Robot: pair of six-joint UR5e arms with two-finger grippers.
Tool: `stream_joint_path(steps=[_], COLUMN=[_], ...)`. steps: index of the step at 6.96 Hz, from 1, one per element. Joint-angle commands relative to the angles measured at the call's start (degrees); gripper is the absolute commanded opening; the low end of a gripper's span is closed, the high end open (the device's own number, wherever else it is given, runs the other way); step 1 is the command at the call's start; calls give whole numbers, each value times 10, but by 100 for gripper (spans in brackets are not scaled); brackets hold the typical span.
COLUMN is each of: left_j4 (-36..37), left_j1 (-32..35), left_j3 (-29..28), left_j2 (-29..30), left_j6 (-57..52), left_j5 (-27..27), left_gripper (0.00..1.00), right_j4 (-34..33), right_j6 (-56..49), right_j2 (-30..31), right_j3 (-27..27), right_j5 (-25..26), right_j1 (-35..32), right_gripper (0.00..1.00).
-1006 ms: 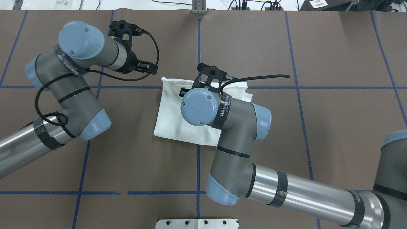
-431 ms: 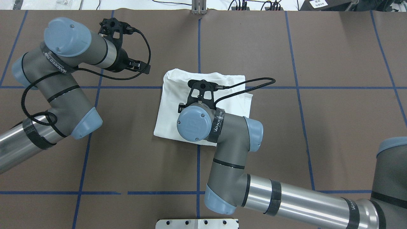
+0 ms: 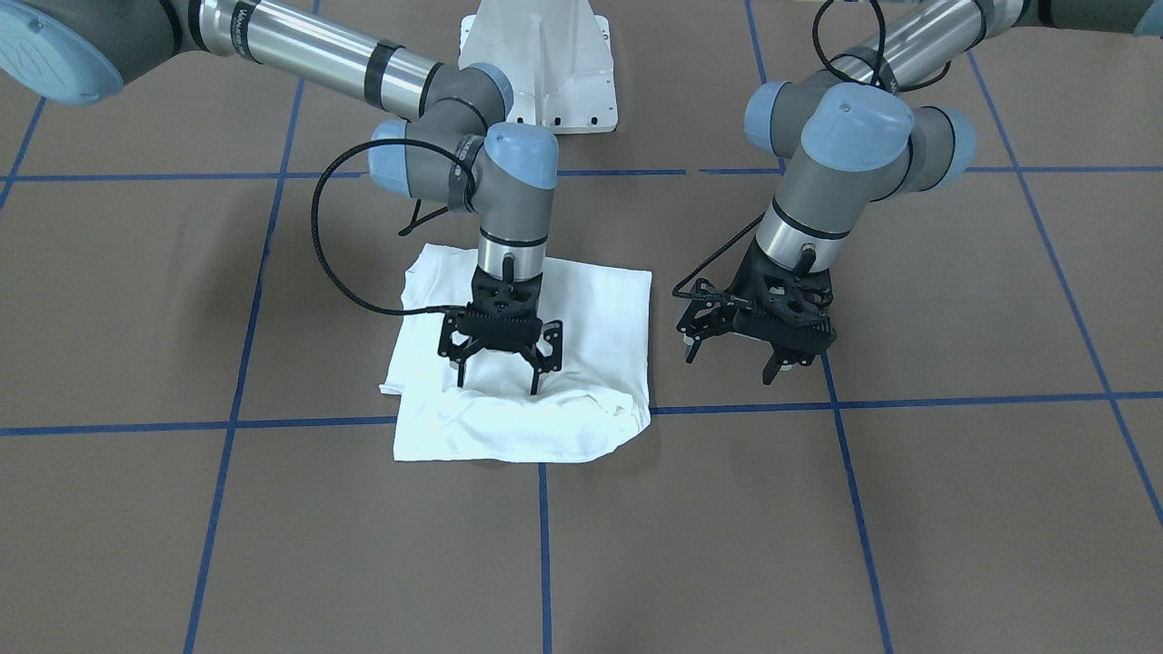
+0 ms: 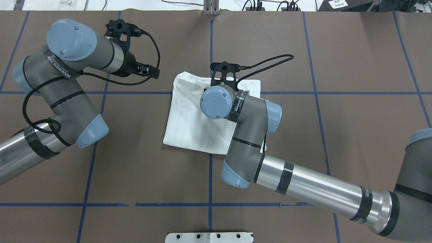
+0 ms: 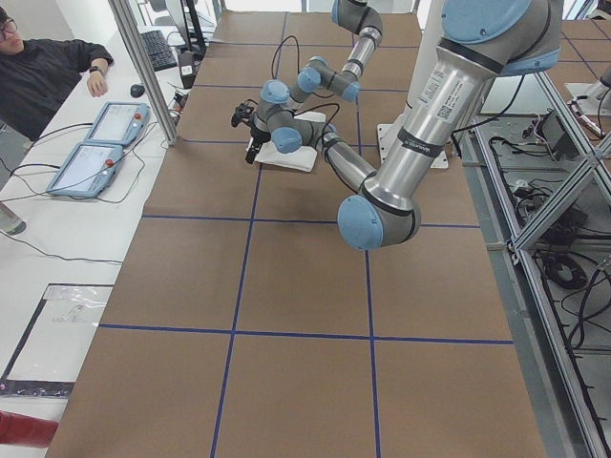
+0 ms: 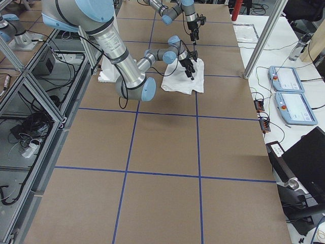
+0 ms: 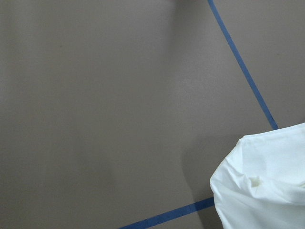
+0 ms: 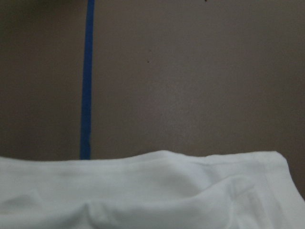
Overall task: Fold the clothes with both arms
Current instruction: 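Lay the folded edge down with the right gripper while the left gripper withdraws, then release the shirt and raise both grippers away from it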
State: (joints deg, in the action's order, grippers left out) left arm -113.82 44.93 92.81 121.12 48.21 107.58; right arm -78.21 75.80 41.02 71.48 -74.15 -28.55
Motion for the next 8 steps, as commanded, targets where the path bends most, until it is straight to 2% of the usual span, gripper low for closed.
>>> stream_joint_path(steps=[1,2,3,4,5,7,8], left_j4=[0,0,0,-1,0,1,0], left_j1=[1,1,-2,-15,-53,-96,-116], left_j3=[3,3,2,-7,-10,-82,-103], left_j2=[-1,0,1,8,10,68,87], left_j6=[0,1,22,80,124,186,205], left_j5=[0,0,0,-1,-26,-83,-104], left_gripper=[100,100,100,100,100,100,100], right_j4=[33,32,32,33,34,36,37], right_j6=[-41,-75,-90,-108,-128,-137,-155], right_j2=[-10,-8,-10,-11,-10,19,47], right_j3=[-72,-81,-81,-72,-50,8,48], right_j5=[0,1,-20,-74,-119,-200,-204], right_j1=[-60,-82,-96,-112,-124,-139,-140], right_gripper=[100,100,100,100,100,100,100])
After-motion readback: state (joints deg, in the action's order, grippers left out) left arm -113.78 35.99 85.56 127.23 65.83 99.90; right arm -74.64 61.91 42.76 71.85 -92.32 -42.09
